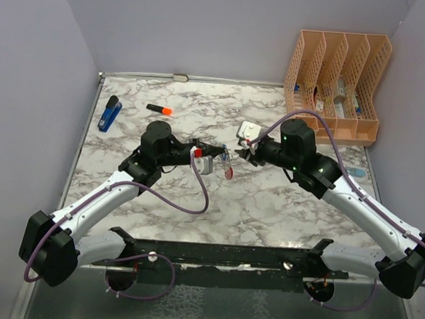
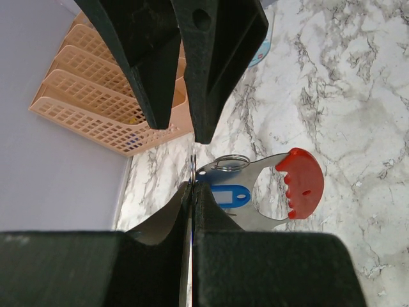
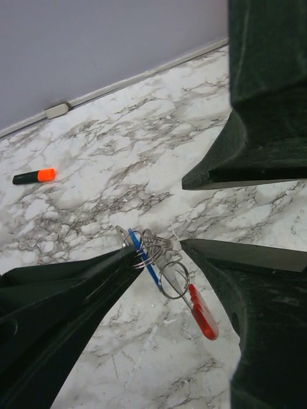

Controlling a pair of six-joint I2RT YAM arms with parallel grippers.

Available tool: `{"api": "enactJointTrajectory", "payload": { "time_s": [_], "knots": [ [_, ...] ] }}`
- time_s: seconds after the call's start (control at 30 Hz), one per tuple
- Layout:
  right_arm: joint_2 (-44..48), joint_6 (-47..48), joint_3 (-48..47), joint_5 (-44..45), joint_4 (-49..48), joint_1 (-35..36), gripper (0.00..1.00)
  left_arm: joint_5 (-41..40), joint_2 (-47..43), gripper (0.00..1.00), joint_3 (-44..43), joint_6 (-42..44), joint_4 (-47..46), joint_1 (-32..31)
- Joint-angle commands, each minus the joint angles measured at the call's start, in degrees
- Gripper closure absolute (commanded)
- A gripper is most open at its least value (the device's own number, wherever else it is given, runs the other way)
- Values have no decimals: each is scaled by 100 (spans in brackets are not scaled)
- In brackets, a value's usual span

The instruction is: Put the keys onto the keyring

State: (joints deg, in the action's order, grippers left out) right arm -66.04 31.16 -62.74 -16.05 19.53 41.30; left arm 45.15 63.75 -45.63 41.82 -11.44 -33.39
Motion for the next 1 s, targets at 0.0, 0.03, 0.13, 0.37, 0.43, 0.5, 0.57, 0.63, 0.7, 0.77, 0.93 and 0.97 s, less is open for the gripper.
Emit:
{"api": "enactJointTrajectory", "payload": {
  "time_s": [0.0, 0.03, 0.13, 0.37, 0.43, 0.5, 0.57, 0.63, 0.7, 0.77, 0.93, 0.97],
  "knots": [
    [-49, 254, -209, 339, -20, 148, 64, 138, -51, 100, -211, 9, -57, 8],
    [-47, 273, -218, 354, -13, 162, 64, 140, -47, 100, -214, 24, -48, 8],
    [-59, 323, -260, 398, 22, 208, 64, 150, -26, 100, -233, 49, 28, 8],
    [-155, 466, -302, 536, 11, 379, 66, 230, 59, 100, -393, 120, 337, 8],
    [-210, 511, -303, 577, 35, 440, 66, 224, 59, 100, -423, 177, 398, 6],
    [-240, 557, -298, 647, 63, 503, 66, 203, 61, 100, -461, 267, 481, 8],
    [-243, 575, -300, 688, 61, 549, 66, 194, 59, 100, -502, 356, 597, 7],
    [-249, 594, -302, 707, 59, 590, 67, 191, 50, 100, -524, 407, 675, 8],
    [-299, 638, -338, 782, 80, 676, 67, 201, 67, 100, -550, 436, 718, 8],
    [-342, 652, -372, 813, 92, 737, 67, 200, 91, 100, -569, 500, 801, 8],
    [-400, 698, -388, 922, 152, 851, 67, 129, 136, 100, -619, 583, 911, 8],
    [-394, 699, -382, 928, 156, 860, 67, 119, 138, 100, -627, 586, 918, 8]
  ]
}}
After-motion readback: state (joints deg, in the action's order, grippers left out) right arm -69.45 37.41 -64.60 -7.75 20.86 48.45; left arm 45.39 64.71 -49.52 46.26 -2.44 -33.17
